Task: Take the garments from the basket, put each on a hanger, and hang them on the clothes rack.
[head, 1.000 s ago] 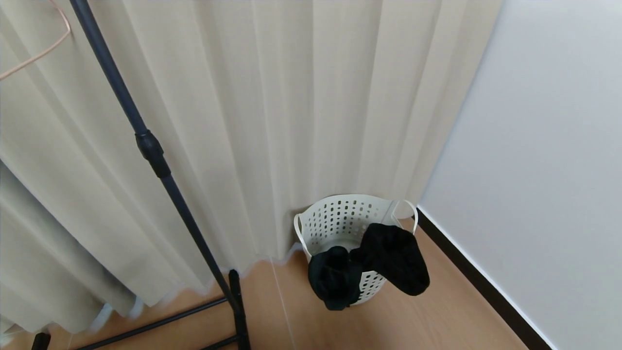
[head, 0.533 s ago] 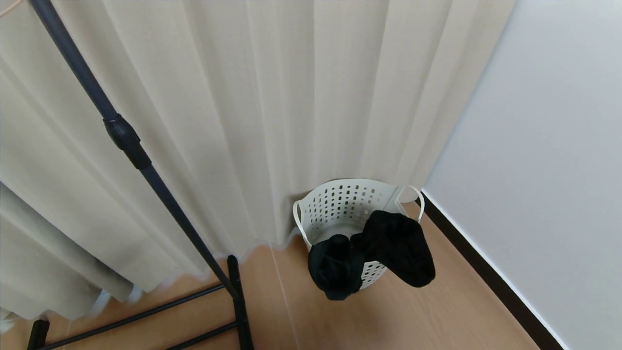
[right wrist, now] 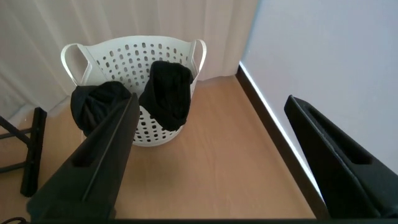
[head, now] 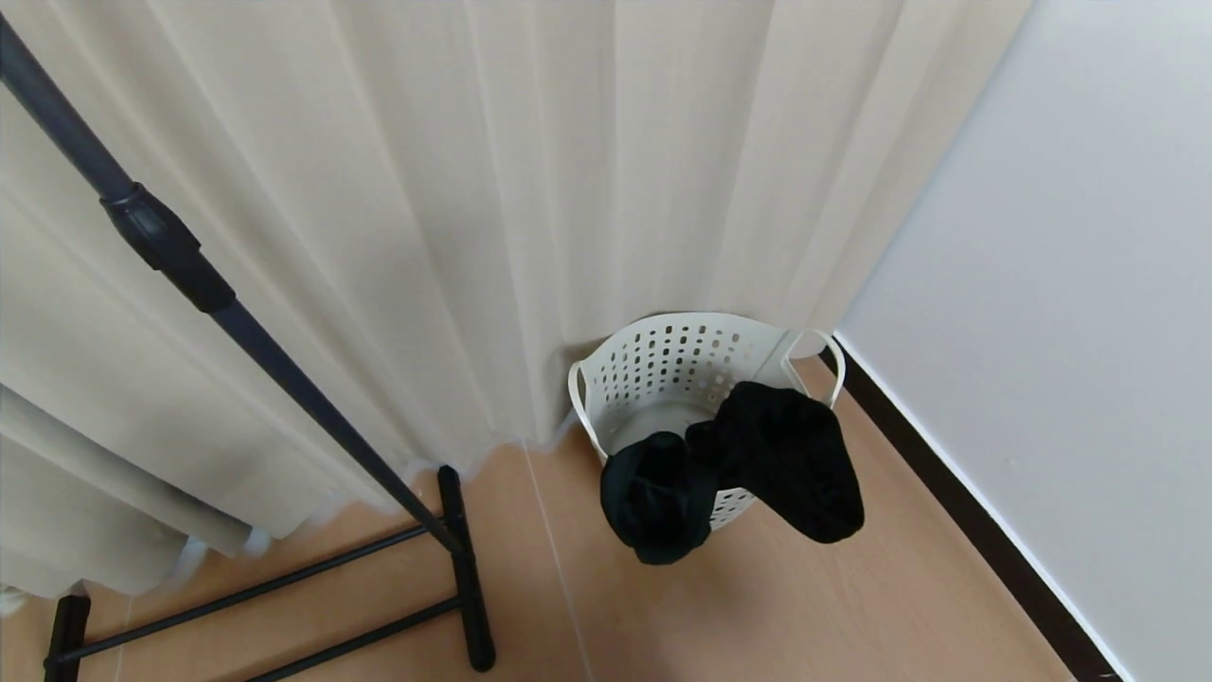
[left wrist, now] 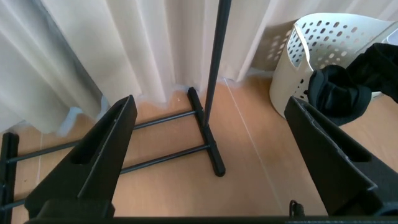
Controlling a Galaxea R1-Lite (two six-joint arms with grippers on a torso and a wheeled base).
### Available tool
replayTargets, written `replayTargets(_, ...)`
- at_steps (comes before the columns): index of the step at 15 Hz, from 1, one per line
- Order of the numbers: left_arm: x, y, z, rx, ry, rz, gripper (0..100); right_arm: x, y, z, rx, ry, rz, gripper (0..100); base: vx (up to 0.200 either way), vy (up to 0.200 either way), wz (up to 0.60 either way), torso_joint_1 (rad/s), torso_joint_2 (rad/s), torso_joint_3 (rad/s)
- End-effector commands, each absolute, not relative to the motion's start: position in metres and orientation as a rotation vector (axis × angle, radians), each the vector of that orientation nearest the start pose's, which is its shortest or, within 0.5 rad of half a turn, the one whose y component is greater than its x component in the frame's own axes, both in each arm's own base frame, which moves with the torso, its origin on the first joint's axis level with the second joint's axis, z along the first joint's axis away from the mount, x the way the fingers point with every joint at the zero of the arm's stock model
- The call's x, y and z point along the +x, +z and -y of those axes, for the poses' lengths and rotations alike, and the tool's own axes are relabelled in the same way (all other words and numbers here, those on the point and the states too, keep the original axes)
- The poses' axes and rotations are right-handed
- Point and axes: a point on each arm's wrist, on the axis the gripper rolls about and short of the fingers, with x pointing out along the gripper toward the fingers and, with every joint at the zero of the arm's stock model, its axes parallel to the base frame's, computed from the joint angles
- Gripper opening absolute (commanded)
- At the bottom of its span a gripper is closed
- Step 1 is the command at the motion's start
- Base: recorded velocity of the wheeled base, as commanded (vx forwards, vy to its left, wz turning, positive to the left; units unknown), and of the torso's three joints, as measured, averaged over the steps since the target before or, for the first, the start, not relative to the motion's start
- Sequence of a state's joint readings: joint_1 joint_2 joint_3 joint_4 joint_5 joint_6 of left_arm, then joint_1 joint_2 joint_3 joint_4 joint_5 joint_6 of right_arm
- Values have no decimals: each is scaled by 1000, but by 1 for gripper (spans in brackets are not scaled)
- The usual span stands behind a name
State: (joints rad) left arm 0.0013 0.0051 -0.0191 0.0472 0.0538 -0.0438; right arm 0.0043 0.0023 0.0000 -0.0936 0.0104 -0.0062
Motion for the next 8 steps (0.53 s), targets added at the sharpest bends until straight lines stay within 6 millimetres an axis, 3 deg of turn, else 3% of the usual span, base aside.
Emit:
replayTargets(1,-24,76,-1,-45,58,-32,100,-23,85,0,-9,13,91,100,0,0,0,12,7,-193)
replayTargets(8,-24,76,-1,-47,58,-32,100,-23,85,0,-8,9,92,100,0,0,0,2,4,-198)
